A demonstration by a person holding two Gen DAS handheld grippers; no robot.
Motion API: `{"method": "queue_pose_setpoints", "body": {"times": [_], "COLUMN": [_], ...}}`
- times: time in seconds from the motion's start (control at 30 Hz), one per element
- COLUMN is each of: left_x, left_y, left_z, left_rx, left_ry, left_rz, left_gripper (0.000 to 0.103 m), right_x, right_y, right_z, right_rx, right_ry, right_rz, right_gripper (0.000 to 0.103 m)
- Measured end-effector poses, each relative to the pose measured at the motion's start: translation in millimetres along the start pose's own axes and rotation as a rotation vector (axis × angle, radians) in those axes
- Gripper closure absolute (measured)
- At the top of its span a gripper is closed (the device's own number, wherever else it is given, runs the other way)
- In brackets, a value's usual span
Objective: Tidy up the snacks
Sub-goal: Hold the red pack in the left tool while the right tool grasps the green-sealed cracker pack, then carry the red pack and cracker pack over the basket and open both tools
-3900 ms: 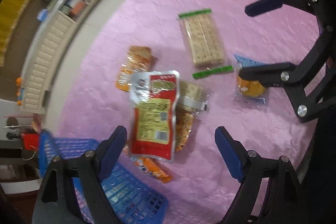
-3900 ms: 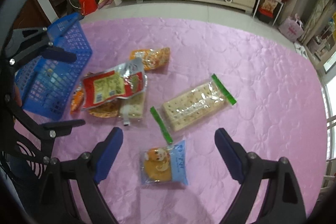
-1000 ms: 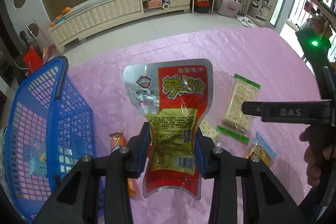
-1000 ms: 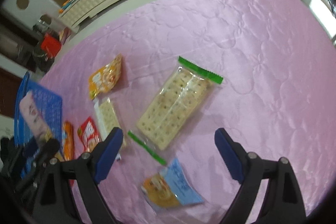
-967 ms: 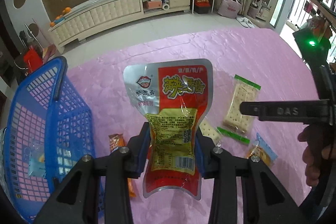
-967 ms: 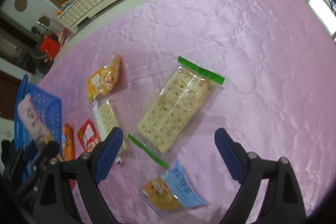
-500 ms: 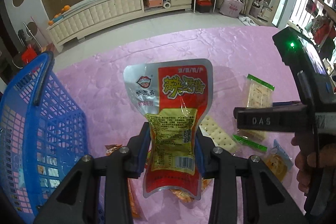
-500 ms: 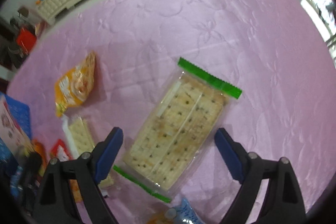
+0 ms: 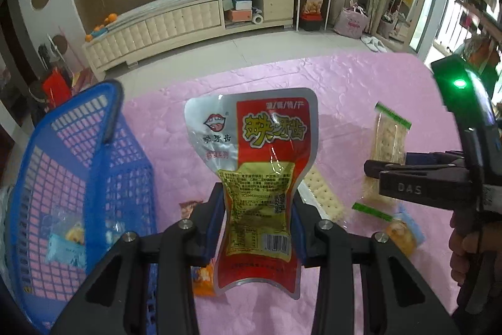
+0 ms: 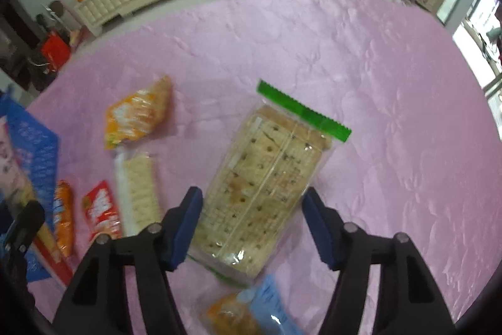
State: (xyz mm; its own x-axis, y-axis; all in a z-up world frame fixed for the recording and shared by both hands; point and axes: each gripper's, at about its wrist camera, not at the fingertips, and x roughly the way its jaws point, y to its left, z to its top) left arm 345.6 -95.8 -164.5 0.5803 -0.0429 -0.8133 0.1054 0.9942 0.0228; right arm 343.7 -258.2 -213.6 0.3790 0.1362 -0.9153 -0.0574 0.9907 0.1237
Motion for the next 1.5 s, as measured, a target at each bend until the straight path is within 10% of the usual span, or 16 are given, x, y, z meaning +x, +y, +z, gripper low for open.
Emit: {"method": "queue_pose_setpoints", "body": {"times": [0.7,1.5], "left_x": [-155.5,-187.9], "left_y": [64.9,168.1], "left_z": [-28.9,-60.1], "left_rx": [-0.105,-0.174], "left_ry": [-0.22,-0.246], "left_rz": [0.034,0.098], "left_gripper": [0.067,0.067], "right_x": [-183.7,-194.0], "right_y": [94.2,220.5], "right_z": [-31.7,-38.8], "right_rx": [-0.241,-0.469], "right_ry": [-0.306,-0.317], "right_rz": [0.177,0.243], "right_gripper": [0.035,0.035]}}
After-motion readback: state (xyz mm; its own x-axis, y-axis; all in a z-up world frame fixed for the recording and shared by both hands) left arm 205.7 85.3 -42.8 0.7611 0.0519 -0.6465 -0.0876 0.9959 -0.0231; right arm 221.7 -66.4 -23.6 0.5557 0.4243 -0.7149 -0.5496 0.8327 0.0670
